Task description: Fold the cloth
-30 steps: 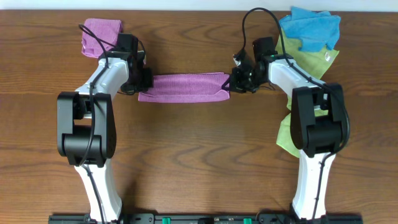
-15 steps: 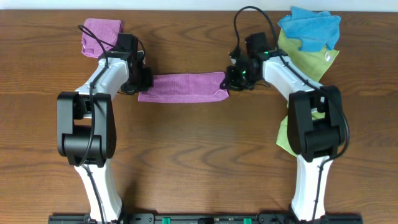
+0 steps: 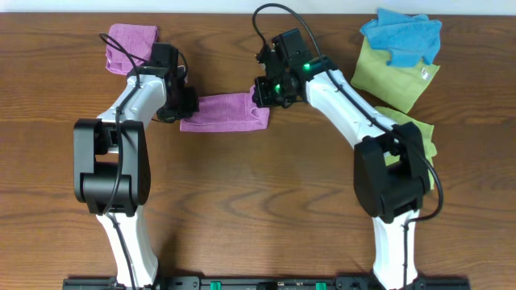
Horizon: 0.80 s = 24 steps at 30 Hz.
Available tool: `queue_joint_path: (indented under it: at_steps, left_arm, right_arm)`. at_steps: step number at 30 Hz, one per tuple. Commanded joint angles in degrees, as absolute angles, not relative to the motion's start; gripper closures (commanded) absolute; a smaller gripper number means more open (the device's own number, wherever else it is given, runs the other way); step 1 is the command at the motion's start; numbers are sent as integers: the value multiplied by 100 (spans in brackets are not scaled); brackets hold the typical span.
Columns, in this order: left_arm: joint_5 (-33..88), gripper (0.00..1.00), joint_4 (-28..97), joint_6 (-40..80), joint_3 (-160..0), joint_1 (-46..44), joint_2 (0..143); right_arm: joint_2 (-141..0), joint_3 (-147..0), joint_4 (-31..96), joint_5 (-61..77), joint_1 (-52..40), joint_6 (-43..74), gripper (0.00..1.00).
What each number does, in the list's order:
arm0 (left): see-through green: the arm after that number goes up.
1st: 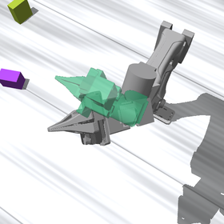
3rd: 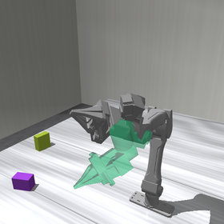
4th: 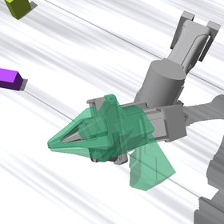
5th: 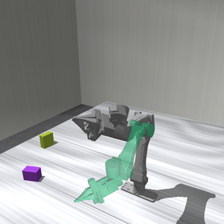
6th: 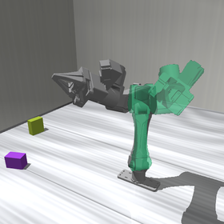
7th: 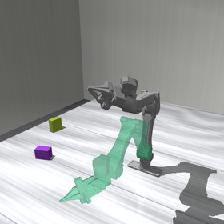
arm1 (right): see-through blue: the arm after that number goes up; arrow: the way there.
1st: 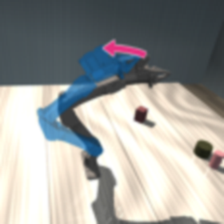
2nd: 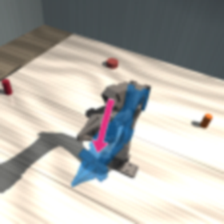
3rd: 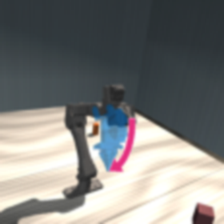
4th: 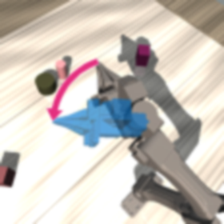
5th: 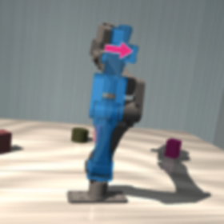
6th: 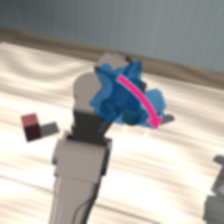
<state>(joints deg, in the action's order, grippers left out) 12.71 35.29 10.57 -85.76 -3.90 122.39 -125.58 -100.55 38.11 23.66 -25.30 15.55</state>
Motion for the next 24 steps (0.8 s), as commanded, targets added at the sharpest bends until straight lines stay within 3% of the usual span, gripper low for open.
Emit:
queue_joint_path:
  at_steps: [1,24]
  left_arm:
    - [1402,94,3531,1122,-8512,-427,12503]
    - [1494,94,3485,1184,-8521,-419,12503]
  right_arm:
    - [-12403,-10165,3741,2338,-2823,1627,98]
    - [-12411,-10162,2956,2182,-3540,1824,99]
